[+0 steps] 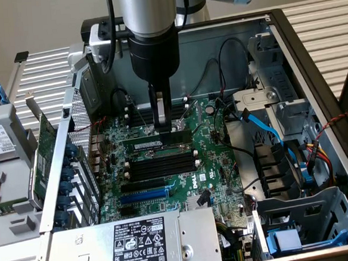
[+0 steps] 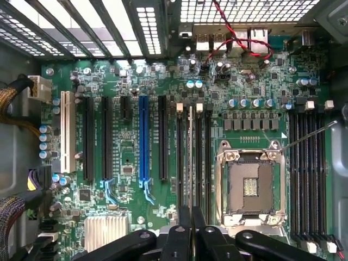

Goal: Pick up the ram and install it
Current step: 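Insert the ram into the slot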

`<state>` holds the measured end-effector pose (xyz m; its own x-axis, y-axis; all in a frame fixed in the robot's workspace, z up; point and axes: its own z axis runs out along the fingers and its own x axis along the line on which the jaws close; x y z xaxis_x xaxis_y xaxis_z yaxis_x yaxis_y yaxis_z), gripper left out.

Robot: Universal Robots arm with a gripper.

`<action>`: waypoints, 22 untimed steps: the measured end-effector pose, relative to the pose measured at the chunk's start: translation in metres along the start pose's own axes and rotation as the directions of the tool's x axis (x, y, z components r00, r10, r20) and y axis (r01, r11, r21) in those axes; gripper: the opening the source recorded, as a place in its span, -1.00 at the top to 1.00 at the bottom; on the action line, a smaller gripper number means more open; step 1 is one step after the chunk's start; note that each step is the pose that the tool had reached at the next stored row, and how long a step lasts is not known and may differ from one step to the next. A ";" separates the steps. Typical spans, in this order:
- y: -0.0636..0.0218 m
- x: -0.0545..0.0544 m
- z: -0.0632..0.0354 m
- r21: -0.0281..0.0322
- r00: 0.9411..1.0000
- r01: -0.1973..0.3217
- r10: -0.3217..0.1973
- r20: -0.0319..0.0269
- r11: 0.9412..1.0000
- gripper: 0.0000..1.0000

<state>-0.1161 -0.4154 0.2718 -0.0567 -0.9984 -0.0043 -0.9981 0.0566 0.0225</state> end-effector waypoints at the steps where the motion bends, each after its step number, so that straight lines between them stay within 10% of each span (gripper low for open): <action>1: -0.0001 0.001 0.0005 0.000 1.000 0.000 0.000 0.001 1.000 0.75; 22: -0.0005 0.004 0.0112 0.000 1.000 0.000 0.000 -0.003 1.000 0.75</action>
<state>-0.1161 -0.4192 0.2606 -0.0567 -0.9984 -0.0016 -0.9981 0.0567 0.0225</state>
